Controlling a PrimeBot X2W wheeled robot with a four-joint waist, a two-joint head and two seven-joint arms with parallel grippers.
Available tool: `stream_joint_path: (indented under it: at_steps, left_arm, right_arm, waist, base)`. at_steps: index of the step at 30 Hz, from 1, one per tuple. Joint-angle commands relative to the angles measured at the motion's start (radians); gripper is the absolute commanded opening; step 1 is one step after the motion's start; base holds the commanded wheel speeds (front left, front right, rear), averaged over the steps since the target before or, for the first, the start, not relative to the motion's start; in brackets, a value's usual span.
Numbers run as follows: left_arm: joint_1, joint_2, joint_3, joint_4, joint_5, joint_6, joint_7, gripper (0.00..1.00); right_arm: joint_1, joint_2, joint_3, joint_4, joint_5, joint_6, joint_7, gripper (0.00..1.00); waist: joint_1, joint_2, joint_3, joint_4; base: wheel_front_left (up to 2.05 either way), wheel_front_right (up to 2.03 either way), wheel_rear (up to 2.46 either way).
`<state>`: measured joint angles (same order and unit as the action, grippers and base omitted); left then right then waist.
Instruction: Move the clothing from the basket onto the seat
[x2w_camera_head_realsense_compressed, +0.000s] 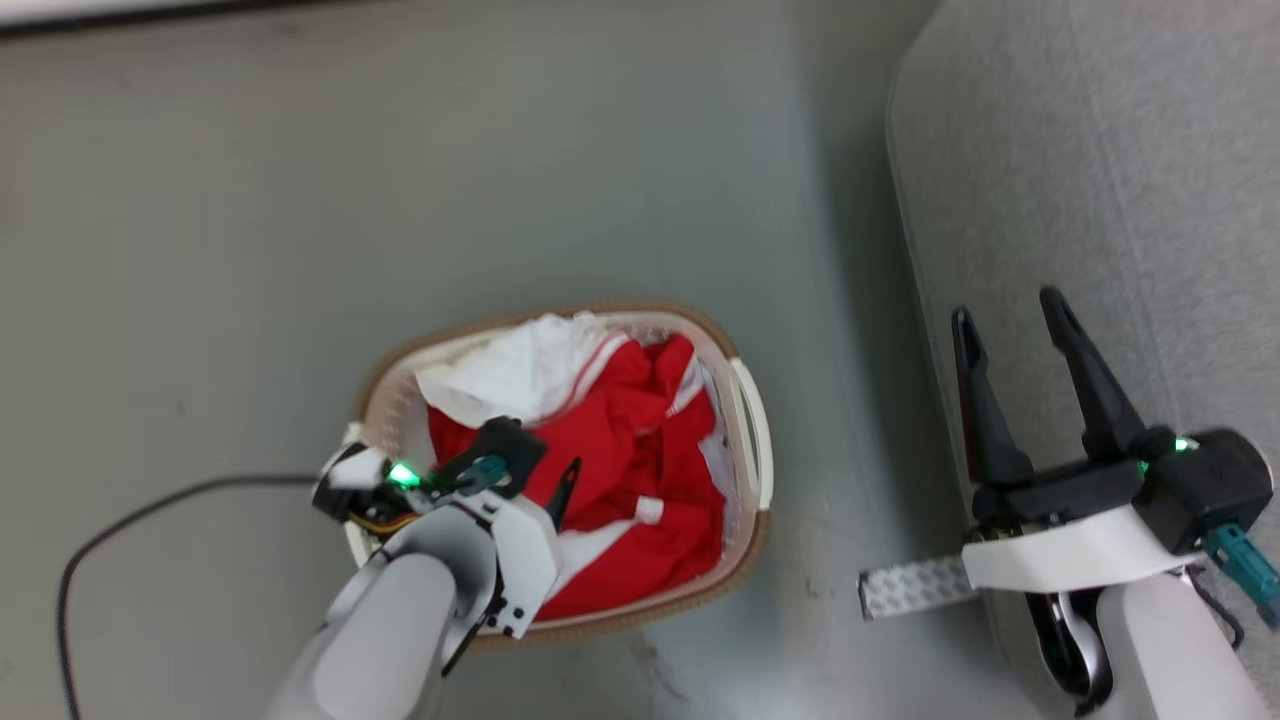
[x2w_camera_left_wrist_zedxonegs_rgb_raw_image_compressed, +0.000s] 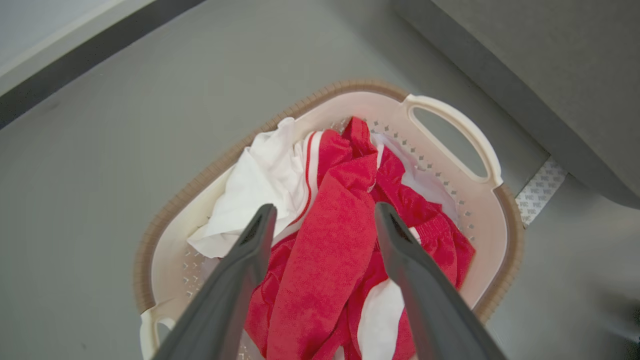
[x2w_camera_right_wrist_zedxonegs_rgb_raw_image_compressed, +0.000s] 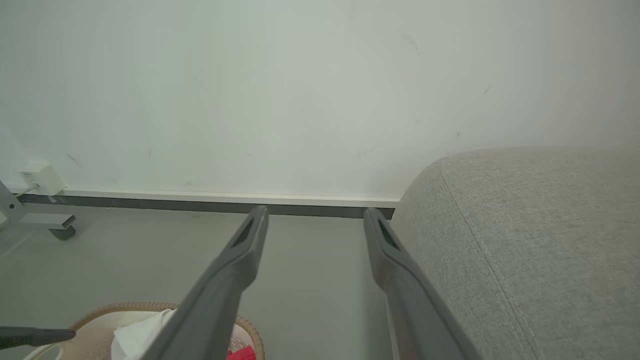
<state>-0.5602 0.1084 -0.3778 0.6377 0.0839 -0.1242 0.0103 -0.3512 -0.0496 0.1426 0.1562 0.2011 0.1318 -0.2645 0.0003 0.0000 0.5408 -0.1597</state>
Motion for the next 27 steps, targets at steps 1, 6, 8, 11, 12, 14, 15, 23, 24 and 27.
stream_joint_path:
  at_steps: [1, 6, 8, 11, 12, 14, 15, 23, 24, 27]
  left_arm:
    - [-0.041, 0.016, -0.027, 0.039, 0.022, -0.004, 0.036, 1.00]
    - [-0.147, 0.038, -0.060, 0.136, 0.024, -0.005, 0.102, 1.00]
    - [-0.191, 0.052, -0.057, 0.169, 0.023, -0.005, 0.119, 1.00]
    - [-0.249, 0.066, -0.042, 0.215, 0.010, -0.004, 0.145, 1.00]
    - [-0.266, 0.072, -0.039, 0.229, 0.006, -0.005, 0.156, 1.00]
    - [-0.298, 0.087, -0.039, 0.254, 0.002, -0.005, 0.168, 1.00]
    - [-0.305, 0.090, -0.038, 0.270, -0.008, -0.005, 0.180, 1.00]
    - [-0.333, 0.052, -0.087, 0.335, -0.105, -0.007, 0.161, 0.27]
    - [-0.332, 0.046, -0.099, 0.340, -0.119, -0.007, 0.152, 0.00]
    - [-0.319, 0.025, -0.127, 0.352, -0.170, -0.007, 0.132, 0.00]
  right_arm:
    - [-0.035, -0.002, 0.010, -0.016, 0.011, -0.002, 0.000, 1.00]
    - [-0.081, -0.001, 0.035, -0.050, 0.023, -0.002, 0.000, 1.00]
    - [-0.091, -0.002, 0.044, -0.063, 0.028, -0.002, 0.000, 1.00]
    - [-0.107, -0.002, 0.057, -0.088, 0.036, -0.002, 0.000, 1.00]
    - [-0.109, -0.001, 0.063, -0.094, 0.037, -0.002, 0.000, 1.00]
    - [-0.116, -0.001, 0.072, -0.105, 0.044, -0.002, 0.000, 1.00]
    - [-0.120, -0.002, 0.076, -0.107, 0.046, -0.002, 0.000, 1.00]
    - [-0.127, -0.001, 0.092, -0.092, 0.041, -0.002, 0.000, 1.00]
    - [-0.127, -0.001, 0.095, -0.089, 0.042, -0.002, 0.000, 1.00]
    - [-0.123, -0.002, 0.092, -0.076, 0.037, -0.002, 0.000, 1.00]
  waist:
    - [-0.0003, 0.0000, 0.098, -0.034]
    - [-0.0003, 0.0000, 0.193, -0.061]
    - [-0.0003, 0.0000, 0.226, -0.070]
    - [-0.0003, 0.0000, 0.279, -0.082]
    - [-0.0003, 0.0000, 0.296, -0.087]
    - [-0.0003, 0.0000, 0.327, -0.097]
    - [-0.0003, 0.0000, 0.339, -0.101]
    - [-0.0003, 0.0000, 0.379, -0.095]
    - [-0.0003, 0.0000, 0.374, -0.093]
    - [-0.0003, 0.0000, 0.343, -0.081]
  base:
    - [0.00, 0.00, 0.00]
    - [0.00, 0.00, 0.00]
    - [0.00, 0.00, 0.00]
    - [0.00, 0.00, 0.00]
    - [0.00, 0.00, 0.00]
    - [0.00, 0.00, 0.00]
    - [0.00, 0.00, 0.00]
    - [0.00, 0.00, 0.00]
    - [0.00, 0.00, 0.00]
    - [0.00, 0.00, 0.00]
